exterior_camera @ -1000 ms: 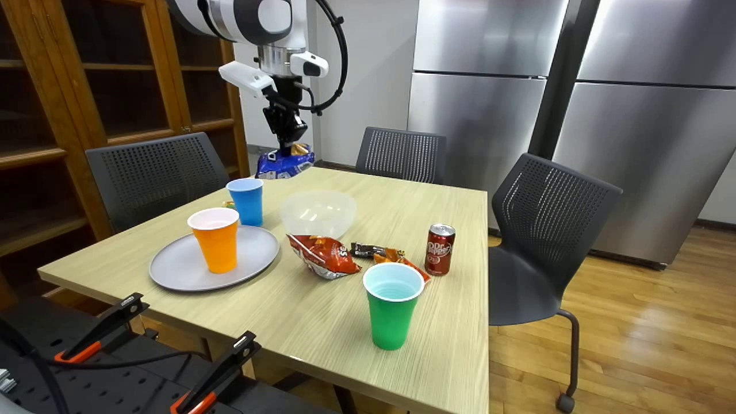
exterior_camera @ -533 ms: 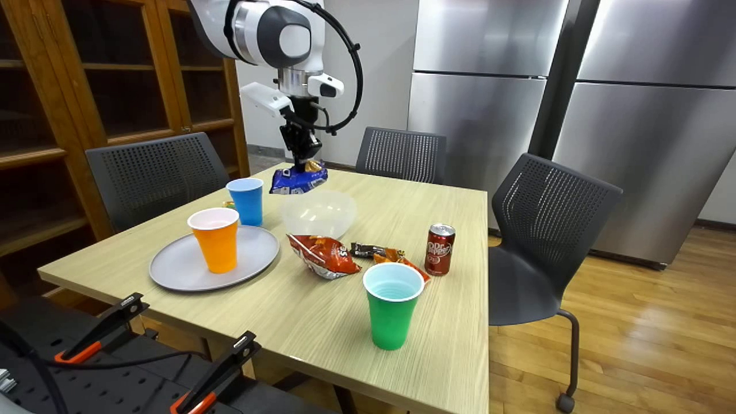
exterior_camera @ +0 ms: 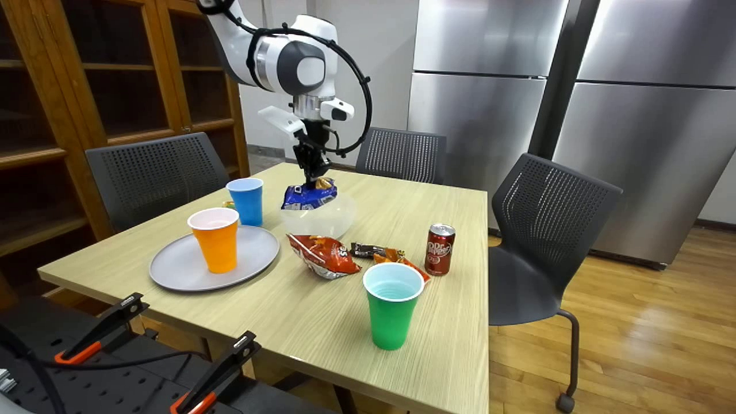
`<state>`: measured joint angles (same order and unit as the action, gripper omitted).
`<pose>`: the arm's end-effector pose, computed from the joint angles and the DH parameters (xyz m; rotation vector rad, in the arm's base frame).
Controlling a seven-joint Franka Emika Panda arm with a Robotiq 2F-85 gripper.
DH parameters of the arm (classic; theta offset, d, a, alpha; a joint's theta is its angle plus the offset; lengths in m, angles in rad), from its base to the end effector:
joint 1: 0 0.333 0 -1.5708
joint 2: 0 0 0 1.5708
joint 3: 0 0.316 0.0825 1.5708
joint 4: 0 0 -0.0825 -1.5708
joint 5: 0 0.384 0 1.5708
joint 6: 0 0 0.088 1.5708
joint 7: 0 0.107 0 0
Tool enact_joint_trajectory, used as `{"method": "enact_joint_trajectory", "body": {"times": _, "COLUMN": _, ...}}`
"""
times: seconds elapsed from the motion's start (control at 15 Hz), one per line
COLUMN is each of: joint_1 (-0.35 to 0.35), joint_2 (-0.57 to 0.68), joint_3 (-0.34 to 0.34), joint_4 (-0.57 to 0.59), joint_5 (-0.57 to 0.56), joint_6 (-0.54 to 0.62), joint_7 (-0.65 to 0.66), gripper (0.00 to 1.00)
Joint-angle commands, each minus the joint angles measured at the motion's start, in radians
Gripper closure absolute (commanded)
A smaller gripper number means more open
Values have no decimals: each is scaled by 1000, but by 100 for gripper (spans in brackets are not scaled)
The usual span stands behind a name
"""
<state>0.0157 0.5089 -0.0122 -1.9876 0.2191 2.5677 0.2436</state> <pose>0.6179 -0.0010 0.2109 -2.9475 0.6256 -0.0845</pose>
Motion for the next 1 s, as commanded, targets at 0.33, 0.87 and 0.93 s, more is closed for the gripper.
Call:
{"method": "enact_joint_trajectory", "body": {"times": 0.33, "joint_1": 24, "joint_2": 157, "joint_3": -34, "joint_4": 141, "joint_5": -20, "joint_6": -53, "joint_7": 86, "gripper": 100}}
{"method": "enact_joint_trajectory", "body": {"times": 0.87, "joint_1": 27, "joint_2": 224, "joint_3": -37, "joint_4": 199, "joint_5": -4, "joint_6": -64, "joint_7": 136, "gripper": 100}}
{"method": "enact_joint_trajectory", "body": {"times": 0.93, "joint_1": 28, "joint_2": 225, "joint_3": -37, "joint_4": 199, "joint_5": -4, "joint_6": -64, "joint_7": 140, "gripper": 100}}
